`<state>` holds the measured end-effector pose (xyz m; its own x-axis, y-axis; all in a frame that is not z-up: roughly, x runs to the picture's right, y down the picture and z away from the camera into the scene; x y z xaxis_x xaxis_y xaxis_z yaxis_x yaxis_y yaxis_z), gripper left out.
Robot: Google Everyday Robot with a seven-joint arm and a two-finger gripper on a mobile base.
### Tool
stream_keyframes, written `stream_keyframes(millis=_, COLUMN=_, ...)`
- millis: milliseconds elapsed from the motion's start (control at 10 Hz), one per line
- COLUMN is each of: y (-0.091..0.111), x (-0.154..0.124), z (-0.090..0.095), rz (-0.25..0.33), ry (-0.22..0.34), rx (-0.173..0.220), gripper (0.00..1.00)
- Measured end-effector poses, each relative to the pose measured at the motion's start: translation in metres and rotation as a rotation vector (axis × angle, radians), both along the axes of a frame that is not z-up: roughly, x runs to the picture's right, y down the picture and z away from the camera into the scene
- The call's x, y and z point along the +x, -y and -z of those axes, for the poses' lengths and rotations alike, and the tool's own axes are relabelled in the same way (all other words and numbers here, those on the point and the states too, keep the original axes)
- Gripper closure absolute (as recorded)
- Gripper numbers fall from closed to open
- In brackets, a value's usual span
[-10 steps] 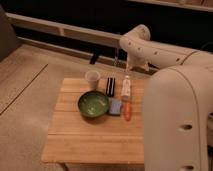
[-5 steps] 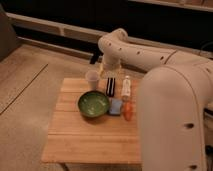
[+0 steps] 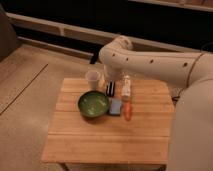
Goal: Move the arm in a circular motion
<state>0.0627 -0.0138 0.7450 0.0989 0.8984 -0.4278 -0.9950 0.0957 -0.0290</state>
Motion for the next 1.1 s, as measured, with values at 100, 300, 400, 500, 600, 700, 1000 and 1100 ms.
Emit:
stream_keyframes(millis=100, y=-0.008, x=0.043, z=0.004, rz=-0.047, ry=-0.092, rx=-0.01, gripper=0.35)
stream_keyframes(millis=300, y=-0.007, x=0.109, z=0.003, rz=-0.103, ry=-0.229, rx=-0.014, gripper=0.35)
stream_keyframes(millis=400, y=0.002, x=0.141, z=-0.001, rz=-0.123, ry=-0.295, rx=-0.006, gripper=0.35)
stream_keyframes(millis=500, y=0.014, x=0.16, z=-0.009, rz=-0.132, ry=-0.335, rx=0.005, gripper=0.35)
stream_keyframes(millis=600, y=0.028, x=0.17, z=-0.019, rz=-0.132, ry=-0.359, rx=0.016, gripper=0.35)
stream_keyframes(millis=700, y=0.045, x=0.174, z=-0.033, rz=-0.122, ry=-0.373, rx=0.028, gripper=0.35)
stream_keyframes(millis=1000, y=0.091, x=0.136, z=-0.074, rz=-0.055, ry=-0.328, rx=0.053, gripper=0.35)
stream_keyframes(millis=1100, y=0.097, x=0.106, z=-0.085, rz=-0.02, ry=-0.28, rx=0.05, gripper=0.35)
